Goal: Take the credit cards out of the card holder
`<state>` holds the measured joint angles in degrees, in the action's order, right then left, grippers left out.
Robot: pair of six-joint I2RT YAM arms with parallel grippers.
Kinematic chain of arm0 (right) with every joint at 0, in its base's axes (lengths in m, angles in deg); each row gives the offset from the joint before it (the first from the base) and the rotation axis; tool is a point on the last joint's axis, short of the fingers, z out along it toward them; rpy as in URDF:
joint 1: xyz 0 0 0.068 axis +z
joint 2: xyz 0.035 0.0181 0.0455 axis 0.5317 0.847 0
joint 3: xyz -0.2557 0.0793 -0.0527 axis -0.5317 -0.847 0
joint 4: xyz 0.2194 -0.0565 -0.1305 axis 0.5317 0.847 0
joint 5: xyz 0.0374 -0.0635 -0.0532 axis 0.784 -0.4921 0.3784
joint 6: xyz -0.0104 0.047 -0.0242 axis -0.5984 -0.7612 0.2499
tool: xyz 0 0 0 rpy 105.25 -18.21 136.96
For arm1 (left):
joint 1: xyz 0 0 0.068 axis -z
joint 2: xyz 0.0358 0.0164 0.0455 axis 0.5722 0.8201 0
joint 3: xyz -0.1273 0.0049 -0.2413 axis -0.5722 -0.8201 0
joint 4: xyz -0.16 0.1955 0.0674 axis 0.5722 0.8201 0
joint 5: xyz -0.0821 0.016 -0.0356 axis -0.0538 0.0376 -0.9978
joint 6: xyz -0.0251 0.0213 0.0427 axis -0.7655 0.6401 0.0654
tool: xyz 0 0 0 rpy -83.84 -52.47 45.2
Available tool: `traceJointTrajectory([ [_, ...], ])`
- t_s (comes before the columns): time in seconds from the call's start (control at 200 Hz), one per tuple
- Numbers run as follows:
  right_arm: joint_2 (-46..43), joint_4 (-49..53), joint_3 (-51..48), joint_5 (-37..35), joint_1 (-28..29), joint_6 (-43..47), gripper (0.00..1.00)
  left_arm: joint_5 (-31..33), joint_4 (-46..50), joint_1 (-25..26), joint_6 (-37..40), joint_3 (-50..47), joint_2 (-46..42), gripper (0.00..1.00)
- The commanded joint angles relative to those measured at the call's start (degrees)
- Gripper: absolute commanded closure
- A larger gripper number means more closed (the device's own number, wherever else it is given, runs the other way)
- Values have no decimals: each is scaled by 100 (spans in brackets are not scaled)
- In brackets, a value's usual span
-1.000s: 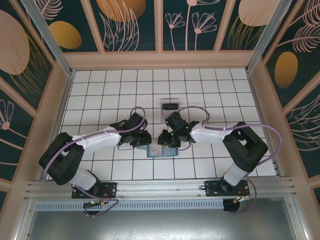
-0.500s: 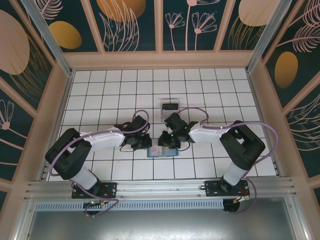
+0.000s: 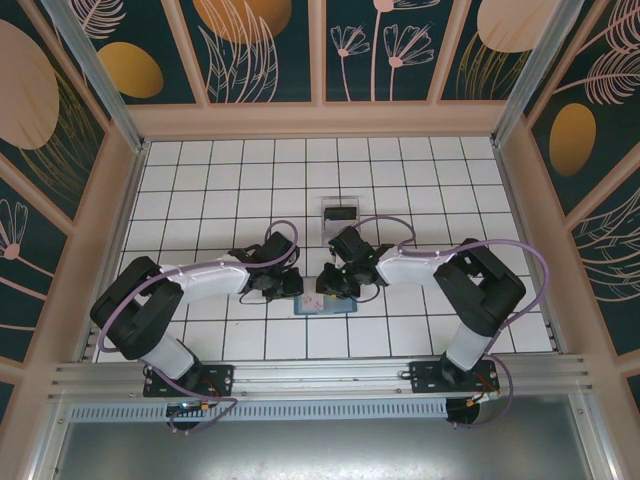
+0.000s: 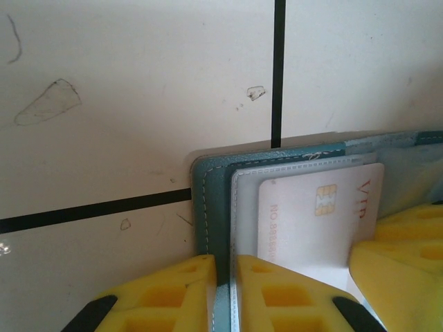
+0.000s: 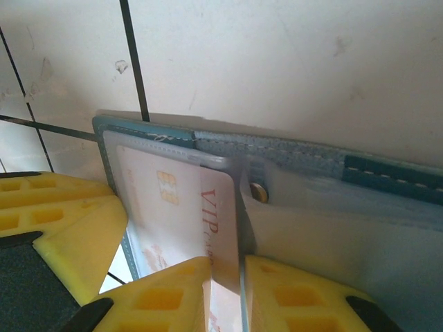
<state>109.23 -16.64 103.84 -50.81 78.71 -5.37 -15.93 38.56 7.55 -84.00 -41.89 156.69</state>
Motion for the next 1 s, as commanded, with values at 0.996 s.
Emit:
traceJointTrajectory([
  [0.996, -406, -1201, -780, 512, -137, -267, 100, 256, 311, 95, 11, -203, 405, 82],
])
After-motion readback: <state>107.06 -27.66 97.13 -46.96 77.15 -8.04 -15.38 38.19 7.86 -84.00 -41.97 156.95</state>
